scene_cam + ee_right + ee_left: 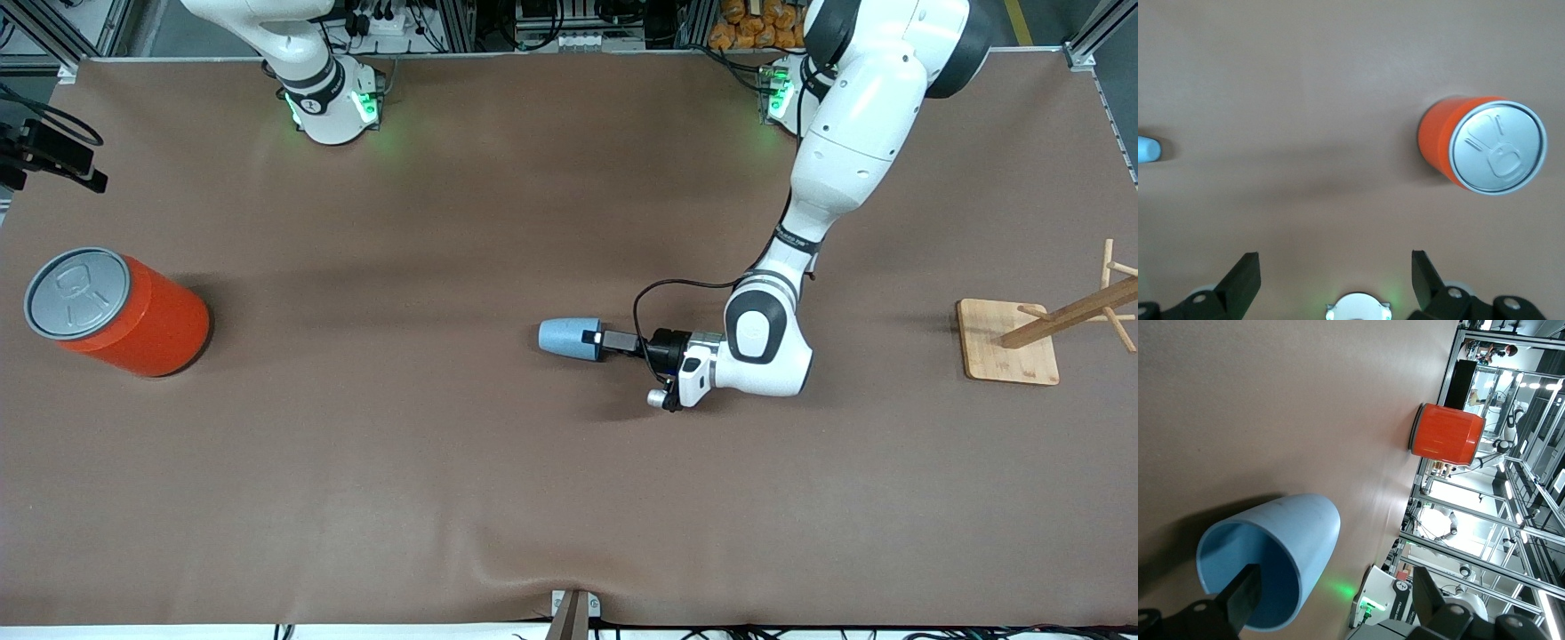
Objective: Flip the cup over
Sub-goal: 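Grasp the lying blue cup by its base with the left gripper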
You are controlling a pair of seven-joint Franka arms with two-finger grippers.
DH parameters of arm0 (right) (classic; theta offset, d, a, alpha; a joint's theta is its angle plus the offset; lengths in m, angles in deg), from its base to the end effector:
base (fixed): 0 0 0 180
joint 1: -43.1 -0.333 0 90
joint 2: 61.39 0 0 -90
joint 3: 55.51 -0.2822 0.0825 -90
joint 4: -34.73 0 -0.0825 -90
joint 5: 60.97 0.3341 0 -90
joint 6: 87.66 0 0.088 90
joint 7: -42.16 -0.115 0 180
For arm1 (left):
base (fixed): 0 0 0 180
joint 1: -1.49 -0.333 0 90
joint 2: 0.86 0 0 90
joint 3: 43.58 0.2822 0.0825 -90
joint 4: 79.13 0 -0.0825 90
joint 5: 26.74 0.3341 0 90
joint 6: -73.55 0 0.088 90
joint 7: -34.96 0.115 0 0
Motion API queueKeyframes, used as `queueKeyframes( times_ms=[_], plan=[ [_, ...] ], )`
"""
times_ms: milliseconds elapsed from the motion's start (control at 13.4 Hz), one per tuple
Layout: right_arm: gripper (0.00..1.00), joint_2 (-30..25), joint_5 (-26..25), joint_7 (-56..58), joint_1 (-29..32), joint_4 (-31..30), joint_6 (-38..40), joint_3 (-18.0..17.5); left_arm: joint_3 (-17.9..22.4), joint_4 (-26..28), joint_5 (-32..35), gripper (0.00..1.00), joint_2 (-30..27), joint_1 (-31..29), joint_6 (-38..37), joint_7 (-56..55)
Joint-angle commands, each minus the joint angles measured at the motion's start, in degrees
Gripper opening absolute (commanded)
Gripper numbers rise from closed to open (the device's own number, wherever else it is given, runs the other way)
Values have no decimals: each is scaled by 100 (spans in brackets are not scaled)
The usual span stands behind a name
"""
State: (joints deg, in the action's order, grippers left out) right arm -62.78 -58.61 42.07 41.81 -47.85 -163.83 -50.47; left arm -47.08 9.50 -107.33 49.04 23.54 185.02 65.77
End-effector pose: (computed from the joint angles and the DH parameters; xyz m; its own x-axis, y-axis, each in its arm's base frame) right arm 0.4701 -0.0260 0.6276 0.9946 -0.0567 -0.0874 -0.0606 -0.9972 -0.0427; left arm 0.5360 -0.3321 0.1592 0.9514 -0.1933 -0.2397 0.1527 -0.3796 0.9125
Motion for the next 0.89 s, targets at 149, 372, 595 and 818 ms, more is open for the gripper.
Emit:
queueKeyframes(
  times_ms=[149,372,595,818],
  plan=[
    [100,16,98,-44,-90,13,15,-4,16,-12,-220,98,72,194,173,127],
    [100,7,98,-53,-29,57,111,32,33,-29,-352,42,152,327,182,294],
    [100,7,98,-35,-38,251,392,14,69,-29,-265,0,125,134,139,242],
    [100,60,89,-26,-12,233,349,32,69,-47,-115,0,99,125,130,93]
  ],
)
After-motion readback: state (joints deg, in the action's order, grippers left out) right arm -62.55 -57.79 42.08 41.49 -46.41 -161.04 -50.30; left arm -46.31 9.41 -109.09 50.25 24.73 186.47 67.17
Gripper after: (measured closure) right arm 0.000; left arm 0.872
